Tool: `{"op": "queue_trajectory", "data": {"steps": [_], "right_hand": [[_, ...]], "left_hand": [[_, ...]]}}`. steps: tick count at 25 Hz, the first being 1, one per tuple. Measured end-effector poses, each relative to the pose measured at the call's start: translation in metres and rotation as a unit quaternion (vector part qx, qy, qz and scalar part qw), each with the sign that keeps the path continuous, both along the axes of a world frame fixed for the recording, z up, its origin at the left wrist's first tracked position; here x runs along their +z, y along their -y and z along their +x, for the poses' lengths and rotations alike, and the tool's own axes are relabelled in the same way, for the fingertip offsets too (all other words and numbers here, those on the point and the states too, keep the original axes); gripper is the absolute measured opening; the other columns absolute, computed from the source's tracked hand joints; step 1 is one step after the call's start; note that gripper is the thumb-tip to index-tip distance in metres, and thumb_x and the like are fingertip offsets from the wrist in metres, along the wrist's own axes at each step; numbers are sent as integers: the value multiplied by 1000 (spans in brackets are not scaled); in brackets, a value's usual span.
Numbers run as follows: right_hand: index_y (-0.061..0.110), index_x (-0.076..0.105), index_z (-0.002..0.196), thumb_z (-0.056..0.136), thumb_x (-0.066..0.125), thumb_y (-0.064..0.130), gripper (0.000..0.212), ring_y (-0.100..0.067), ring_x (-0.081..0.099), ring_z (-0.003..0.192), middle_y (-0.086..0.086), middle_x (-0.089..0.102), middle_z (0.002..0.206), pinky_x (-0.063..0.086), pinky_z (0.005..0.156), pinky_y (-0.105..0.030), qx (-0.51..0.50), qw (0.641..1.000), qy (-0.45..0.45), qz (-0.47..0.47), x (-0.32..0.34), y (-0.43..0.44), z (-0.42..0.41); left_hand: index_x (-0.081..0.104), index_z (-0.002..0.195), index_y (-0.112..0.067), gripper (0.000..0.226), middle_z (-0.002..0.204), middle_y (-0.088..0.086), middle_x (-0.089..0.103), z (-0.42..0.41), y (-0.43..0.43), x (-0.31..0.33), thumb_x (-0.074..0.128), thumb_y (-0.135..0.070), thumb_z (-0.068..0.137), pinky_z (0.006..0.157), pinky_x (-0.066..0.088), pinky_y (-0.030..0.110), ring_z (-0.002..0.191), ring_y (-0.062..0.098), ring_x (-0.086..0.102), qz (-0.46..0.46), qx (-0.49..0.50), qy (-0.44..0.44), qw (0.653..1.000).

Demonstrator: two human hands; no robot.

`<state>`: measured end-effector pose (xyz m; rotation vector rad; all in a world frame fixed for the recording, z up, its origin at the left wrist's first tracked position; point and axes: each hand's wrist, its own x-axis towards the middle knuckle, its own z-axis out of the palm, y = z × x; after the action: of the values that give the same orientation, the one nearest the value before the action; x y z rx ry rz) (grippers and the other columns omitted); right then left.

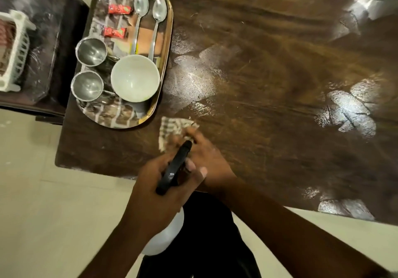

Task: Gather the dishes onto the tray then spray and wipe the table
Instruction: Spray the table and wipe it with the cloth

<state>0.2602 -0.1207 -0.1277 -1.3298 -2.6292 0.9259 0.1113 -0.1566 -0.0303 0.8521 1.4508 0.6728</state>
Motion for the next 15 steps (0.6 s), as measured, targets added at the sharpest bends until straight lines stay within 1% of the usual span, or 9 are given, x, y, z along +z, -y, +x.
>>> {"op": "queue_trajectory", "data": {"steps": [1, 3, 5, 8, 10, 12, 13, 14, 15], "right_hand": [[20, 65, 137, 102, 41, 43, 48, -21, 41, 142, -6, 57, 153, 34, 121, -39, 76, 997, -28, -8, 3, -1, 5], [17, 69, 132, 103, 53, 38, 39, -22, 47, 138, -4, 63, 145, 47, 109, -39, 174, 983, -39, 50, 2, -25, 27], [21, 64, 142, 103, 60, 30, 40, -32, 47, 145, 1, 60, 152, 49, 108, -42, 174, 981, 3, 87, 2, -67, 53], [23, 59, 149, 99, 57, 15, 50, -39, 44, 142, 1, 55, 158, 45, 114, -48, -75, 987, 63, 128, 1, -140, 111], [20, 61, 147, 90, 50, 2, 61, -40, 40, 142, 0, 54, 158, 40, 118, -46, -266, 951, 77, 136, 6, -175, 142], [18, 62, 146, 89, 45, -3, 64, -40, 36, 144, -1, 53, 159, 33, 123, -43, -425, 895, 72, 114, 5, -192, 134], [18, 62, 146, 90, 44, -3, 63, -41, 34, 146, -2, 52, 159, 31, 124, -43, -462, 878, 65, 108, 5, -192, 116], [18, 61, 146, 91, 44, -2, 61, -41, 33, 147, -3, 52, 160, 31, 124, -43, -460, 881, 55, 95, 2, -183, 98], [19, 61, 146, 92, 46, 1, 59, -40, 32, 147, -3, 51, 160, 34, 124, -45, -412, 907, 36, 82, 0, -165, 78]], "left_hand": [[71, 83, -8, 18, 48, -2, 59, 0, -3, 1, 85, -18, 88, 51, 46, 15, 40, 2, 54, 2, 3, -11, 1000], [69, 81, -8, 18, 47, 0, 58, 1, -11, 2, 84, -14, 89, 50, 45, 14, 40, 0, 52, 10, 3, -18, 1000], [66, 77, -8, 24, 44, 3, 52, 2, -22, 1, 83, -20, 88, 47, 44, 18, 37, 5, 48, 6, 18, -14, 1000], [61, 70, -11, 36, 45, 3, 50, 9, -38, 1, 83, -35, 84, 47, 44, 24, 38, 9, 46, -2, 28, -44, 999], [58, 67, -13, 39, 44, 1, 52, 16, -49, 0, 83, -37, 85, 49, 46, 23, 38, 6, 47, 2, 27, -71, 997], [59, 68, -16, 35, 44, -1, 53, 23, -60, -2, 85, -31, 87, 48, 46, 19, 37, 4, 48, 2, 35, -72, 997], [61, 71, -15, 32, 44, 1, 54, 26, -65, -3, 85, -29, 88, 49, 47, 19, 37, 4, 48, 5, 37, -70, 997], [64, 74, -14, 29, 46, 5, 56, 29, -70, -3, 85, -27, 88, 49, 48, 21, 37, 6, 49, 12, 34, -71, 997], [66, 77, -12, 26, 48, 9, 57, 31, -74, -4, 86, -26, 87, 50, 49, 24, 38, 7, 49, 20, 29, -72, 997]]}}
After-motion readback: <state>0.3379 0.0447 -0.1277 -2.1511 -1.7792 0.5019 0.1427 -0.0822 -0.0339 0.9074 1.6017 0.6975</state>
